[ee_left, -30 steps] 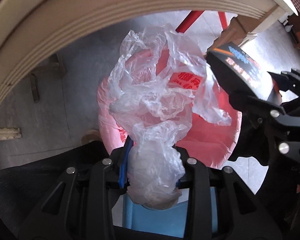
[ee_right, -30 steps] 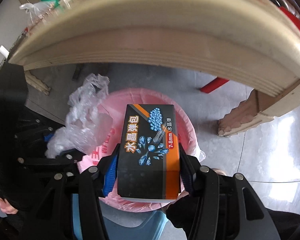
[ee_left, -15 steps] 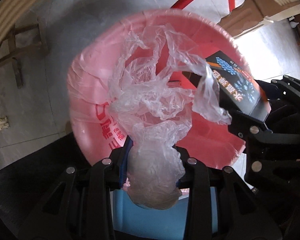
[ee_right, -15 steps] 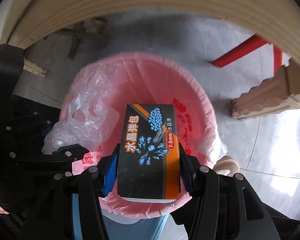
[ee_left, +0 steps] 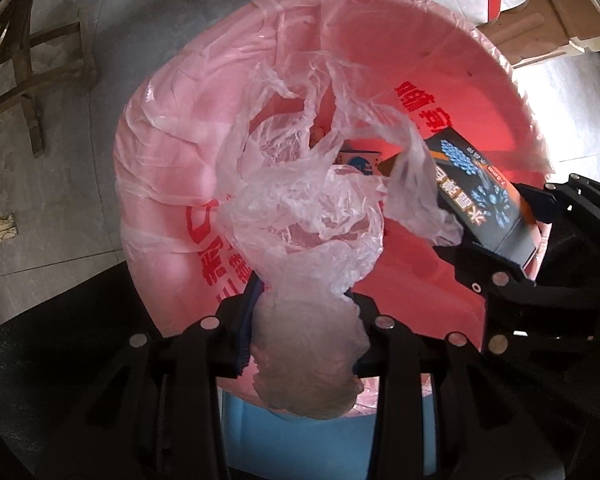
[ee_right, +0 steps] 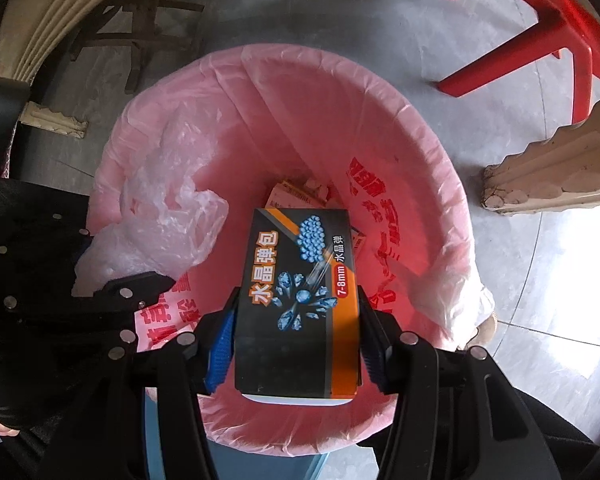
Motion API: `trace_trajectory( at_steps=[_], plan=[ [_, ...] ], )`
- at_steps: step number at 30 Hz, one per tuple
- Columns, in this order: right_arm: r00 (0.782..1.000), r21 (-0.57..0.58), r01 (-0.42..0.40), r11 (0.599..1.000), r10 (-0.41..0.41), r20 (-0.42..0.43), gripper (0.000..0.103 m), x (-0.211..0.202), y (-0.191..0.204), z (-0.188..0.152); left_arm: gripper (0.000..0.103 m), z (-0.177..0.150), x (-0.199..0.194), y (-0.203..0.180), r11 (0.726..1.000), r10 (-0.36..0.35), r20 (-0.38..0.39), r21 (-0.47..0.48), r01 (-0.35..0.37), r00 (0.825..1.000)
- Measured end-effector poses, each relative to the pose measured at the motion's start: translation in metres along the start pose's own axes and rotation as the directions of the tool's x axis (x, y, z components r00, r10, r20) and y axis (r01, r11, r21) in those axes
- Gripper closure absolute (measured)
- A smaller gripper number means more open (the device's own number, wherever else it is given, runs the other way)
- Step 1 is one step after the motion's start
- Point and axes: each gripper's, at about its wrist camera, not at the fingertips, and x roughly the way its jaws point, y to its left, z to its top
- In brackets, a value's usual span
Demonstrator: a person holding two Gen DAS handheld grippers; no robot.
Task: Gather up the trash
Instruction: 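Open both tools to drop the bag and black box into the bin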
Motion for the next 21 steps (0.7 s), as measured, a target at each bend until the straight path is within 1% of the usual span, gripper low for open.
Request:
trace_trajectory(
  at_steps=[9,13,16,17,21],
  plan=[
    [1.000,0.006,-0.002,1.000,0.002,-0.013,0.051,0.0019,-0.0011,0.0023,0.067,0.0010,0.0044,-0.0016,1.000,0.006,-0.001,-0.015,-0.006,1.000],
    [1.000,0.022,0.010,1.000,-0.010,-0.009,0.049,0.0022,-0.0039,0.0033,0.054,0.0027,0.0057,0.0003,1.000,0.026,-0.023,-0.010,-0.027,0.999],
    [1.000,0.040,0.003,0.999,-0.002,-0.015,0.047,0.0025,-0.0070,0.0033,0.052,0.0028,0.0043,0.0010,0.999,0.038,-0.030,-0.012,-0.039,0.999],
    [1.000,0.042,0.005,0.999,-0.005,-0.017,0.045,0.0027,-0.0074,0.0034,0.049,0.0027,0.0043,0.0010,0.999,0.050,-0.032,-0.010,-0.051,0.998],
    [1.000,0.050,0.011,0.999,-0.010,-0.012,0.043,0.0023,-0.0084,0.0034,0.046,0.0027,0.0048,-0.0003,0.996,0.088,-0.037,0.002,-0.088,0.995]
  ],
)
